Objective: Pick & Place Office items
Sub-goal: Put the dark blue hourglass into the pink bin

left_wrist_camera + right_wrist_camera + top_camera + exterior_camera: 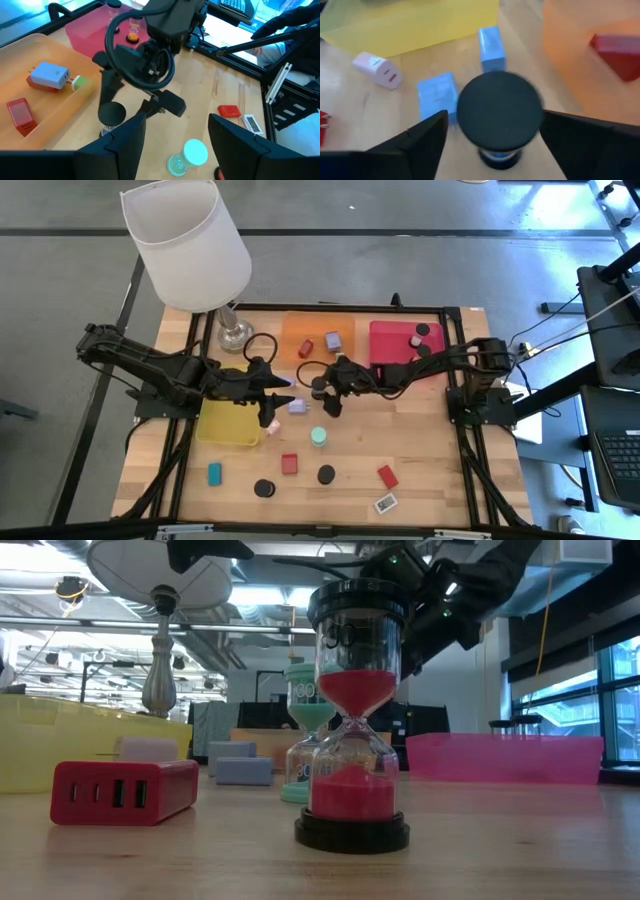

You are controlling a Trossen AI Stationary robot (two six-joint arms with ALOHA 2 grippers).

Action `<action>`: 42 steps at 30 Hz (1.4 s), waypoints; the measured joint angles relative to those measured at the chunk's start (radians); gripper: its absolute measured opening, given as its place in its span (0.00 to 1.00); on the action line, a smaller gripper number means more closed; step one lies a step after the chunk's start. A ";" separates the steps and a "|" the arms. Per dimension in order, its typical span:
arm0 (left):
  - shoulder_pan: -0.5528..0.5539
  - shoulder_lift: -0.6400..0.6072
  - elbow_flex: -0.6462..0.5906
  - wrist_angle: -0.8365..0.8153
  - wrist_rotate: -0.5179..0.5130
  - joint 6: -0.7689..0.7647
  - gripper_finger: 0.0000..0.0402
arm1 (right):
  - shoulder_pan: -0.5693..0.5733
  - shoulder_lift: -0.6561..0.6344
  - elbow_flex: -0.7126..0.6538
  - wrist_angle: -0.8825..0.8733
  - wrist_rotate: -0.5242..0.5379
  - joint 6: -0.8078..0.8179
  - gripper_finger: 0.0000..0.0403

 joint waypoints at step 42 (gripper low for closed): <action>0.001 0.001 0.000 -0.003 0.001 0.027 0.53 | -0.031 -0.265 0.000 -0.222 0.263 -0.012 0.43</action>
